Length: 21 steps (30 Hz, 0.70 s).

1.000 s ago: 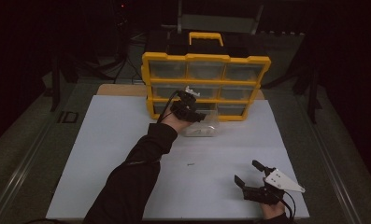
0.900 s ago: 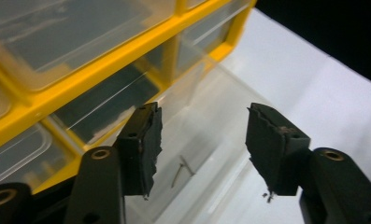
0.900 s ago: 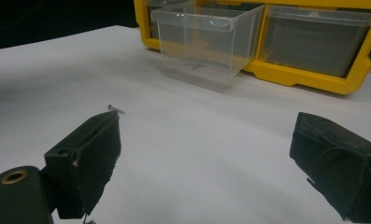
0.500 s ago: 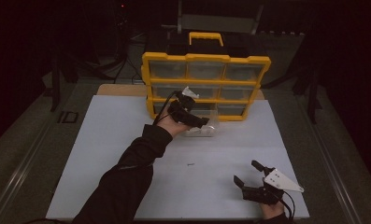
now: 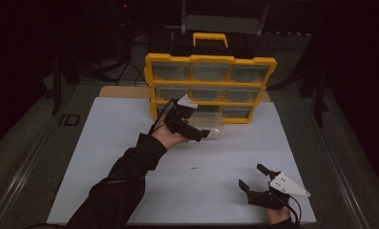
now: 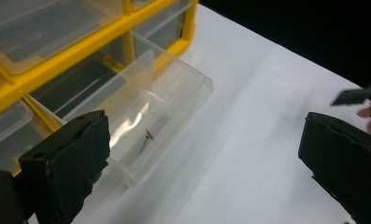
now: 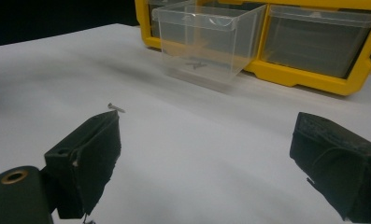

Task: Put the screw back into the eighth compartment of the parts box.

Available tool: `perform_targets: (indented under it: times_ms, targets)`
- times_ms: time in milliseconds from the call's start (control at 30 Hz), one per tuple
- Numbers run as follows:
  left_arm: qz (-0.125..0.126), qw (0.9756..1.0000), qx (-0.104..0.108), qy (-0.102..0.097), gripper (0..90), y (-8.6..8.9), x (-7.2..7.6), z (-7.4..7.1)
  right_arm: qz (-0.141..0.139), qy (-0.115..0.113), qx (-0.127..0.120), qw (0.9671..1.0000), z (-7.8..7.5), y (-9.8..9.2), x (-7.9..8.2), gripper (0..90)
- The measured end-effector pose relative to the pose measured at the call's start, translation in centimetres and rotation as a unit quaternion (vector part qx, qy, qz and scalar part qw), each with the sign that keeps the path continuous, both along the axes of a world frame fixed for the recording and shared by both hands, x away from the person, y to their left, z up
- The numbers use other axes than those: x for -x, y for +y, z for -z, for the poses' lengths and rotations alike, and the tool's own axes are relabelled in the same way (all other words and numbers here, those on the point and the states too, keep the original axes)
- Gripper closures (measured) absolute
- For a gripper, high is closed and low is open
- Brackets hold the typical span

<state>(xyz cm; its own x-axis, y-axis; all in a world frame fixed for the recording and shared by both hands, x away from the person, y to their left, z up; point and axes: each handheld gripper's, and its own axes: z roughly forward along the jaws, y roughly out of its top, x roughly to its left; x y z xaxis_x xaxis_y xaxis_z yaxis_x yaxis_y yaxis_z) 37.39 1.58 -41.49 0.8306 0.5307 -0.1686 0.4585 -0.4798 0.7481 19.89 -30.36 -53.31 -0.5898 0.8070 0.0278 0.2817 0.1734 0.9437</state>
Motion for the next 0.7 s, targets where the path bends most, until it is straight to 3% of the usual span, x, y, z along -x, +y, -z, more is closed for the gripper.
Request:
perform_targets:
  times_ms: [200, 700]
  targets:
    - [0.017, 0.9998, 0.009, -0.002, 1.5, 1.0, 1.7, 0.3, 0.0, -0.001, 0.001, 1.0, 0.0, 0.0, 0.0, 8.8]
    - [0.048, 0.9988, 0.012, -0.002, 1.6, 1.2, 4.5, 2.3, -0.001, -0.001, 0.003, 1.0, -0.1, 0.1, 0.0, 8.8]
